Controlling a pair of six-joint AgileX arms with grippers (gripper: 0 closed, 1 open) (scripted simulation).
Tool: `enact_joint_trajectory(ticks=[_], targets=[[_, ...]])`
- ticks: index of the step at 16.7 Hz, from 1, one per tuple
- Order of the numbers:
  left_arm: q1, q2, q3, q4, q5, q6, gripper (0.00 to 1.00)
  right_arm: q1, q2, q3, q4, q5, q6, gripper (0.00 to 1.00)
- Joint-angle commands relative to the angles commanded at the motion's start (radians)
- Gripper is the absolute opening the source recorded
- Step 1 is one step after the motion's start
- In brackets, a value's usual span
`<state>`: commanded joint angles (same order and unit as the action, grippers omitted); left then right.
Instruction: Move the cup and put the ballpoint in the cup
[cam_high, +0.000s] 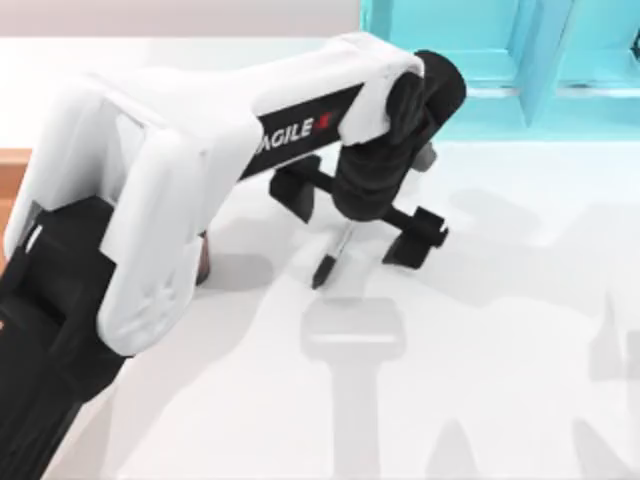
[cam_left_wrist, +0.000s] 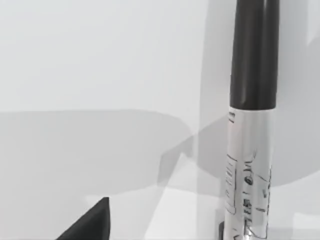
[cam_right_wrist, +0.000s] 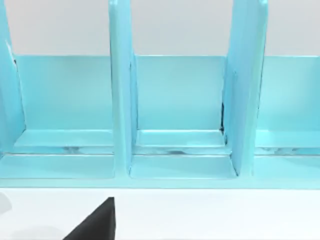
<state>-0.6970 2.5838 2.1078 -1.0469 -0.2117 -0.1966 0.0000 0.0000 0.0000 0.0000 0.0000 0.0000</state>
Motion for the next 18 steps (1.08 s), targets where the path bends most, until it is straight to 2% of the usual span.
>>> enact_joint_trajectory(ticks=[3, 16, 18], targets=[[0.0, 0.0, 0.0, 0.0, 0.0, 0.0, 1.0, 0.0, 0.0, 0.0, 0.0, 0.0, 0.0, 1.0], [0.0, 0.0, 0.0, 0.0, 0.0, 0.0, 0.02, 0.0, 0.0, 0.0, 0.0, 0.0, 0.0, 1.0], [0.0, 0.0, 0.0, 0.0, 0.0, 0.0, 0.0, 0.0, 0.0, 0.0, 0.0, 0.0, 0.0, 1.0]])
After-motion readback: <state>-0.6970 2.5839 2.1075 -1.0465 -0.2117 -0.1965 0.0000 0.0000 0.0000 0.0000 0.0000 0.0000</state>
